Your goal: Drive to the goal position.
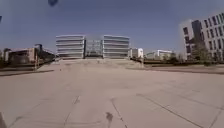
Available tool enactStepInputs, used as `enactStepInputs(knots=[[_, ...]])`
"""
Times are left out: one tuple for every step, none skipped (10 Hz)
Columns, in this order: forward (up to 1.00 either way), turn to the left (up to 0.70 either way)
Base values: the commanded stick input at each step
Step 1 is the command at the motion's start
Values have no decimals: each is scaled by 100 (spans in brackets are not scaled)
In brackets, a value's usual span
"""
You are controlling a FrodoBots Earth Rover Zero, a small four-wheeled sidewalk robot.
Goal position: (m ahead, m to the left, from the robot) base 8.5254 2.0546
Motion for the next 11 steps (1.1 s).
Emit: enactStepInputs(knots=[[70, 0], [70, 0], [70, 0], [70, 0], [70, 0], [70, 0], [70, 0], [70, 0], [70, 0], [70, 0], [70, 0]])
